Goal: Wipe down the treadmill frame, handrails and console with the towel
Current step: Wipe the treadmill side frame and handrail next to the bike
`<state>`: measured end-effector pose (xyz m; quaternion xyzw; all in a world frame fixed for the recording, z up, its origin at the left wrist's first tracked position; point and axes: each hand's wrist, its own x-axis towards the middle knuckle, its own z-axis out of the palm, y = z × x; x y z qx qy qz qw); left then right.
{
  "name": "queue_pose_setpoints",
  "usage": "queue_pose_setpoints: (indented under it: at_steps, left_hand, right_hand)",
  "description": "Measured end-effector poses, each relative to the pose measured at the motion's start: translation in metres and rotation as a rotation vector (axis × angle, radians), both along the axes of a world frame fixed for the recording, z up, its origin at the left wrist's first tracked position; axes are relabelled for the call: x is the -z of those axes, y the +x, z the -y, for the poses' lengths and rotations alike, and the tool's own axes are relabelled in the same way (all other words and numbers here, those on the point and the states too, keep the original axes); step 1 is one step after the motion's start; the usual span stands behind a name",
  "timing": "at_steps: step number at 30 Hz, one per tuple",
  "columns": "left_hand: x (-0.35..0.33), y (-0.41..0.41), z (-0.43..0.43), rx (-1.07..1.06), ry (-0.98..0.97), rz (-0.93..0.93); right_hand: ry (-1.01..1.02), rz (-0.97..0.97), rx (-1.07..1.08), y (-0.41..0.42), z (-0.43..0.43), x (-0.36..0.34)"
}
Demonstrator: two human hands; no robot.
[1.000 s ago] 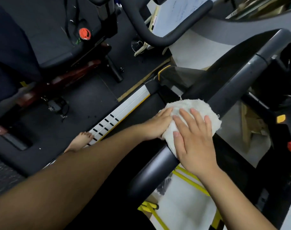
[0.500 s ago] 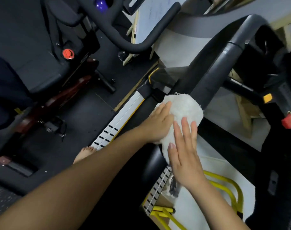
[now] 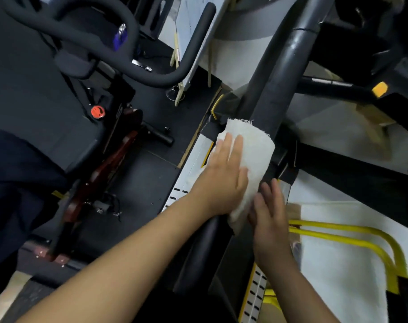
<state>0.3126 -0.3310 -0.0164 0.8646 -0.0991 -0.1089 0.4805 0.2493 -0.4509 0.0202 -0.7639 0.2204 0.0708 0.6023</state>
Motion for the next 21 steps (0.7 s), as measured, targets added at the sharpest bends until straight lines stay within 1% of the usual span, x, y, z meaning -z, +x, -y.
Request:
queue_pose_setpoints:
  at_steps: [2,5,7,10,13,14,16,17,21]
  left_hand:
    - [-0.005,0.015,0.006,0.028,0.113,0.062]
    - [-0.014,0.04,0.017,0.087,0.312,0.17]
    - [-0.017,0.044,0.021,0.1,0.39,0.227]
    - [-0.015,0.017,0.013,0.13,0.411,0.307]
    - [-0.015,-0.029,0.004,0.189,0.404,0.339]
    - [-0.015,-0.036,0.003,0.196,0.402,0.344]
    - [-0.014,-0.03,0.003,0.231,0.415,0.368]
    - [-0.014,-0.02,0.005,0.257,0.435,0.387]
    - [-0.023,0.028,0.021,0.338,0.53,0.454]
  right_hand:
    - [0.063,-0.079,0.033,0.024,-0.003,0.006]
    - [0.209,-0.19,0.266,0.061,-0.009,0.003]
    - [0.273,-0.251,0.296,0.069,-0.008,0.0]
    - [0.394,-0.28,0.312,0.057,-0.007,0.001]
    - [0.435,-0.287,0.262,0.012,-0.008,0.008]
    - [0.468,-0.318,0.267,0.0,-0.009,0.009]
    - [0.567,-0.377,0.307,-0.005,-0.01,0.015]
    - [0.603,-0.377,0.31,0.001,-0.011,0.015]
    - [0.664,-0.306,0.393,0.042,-0.01,0.014]
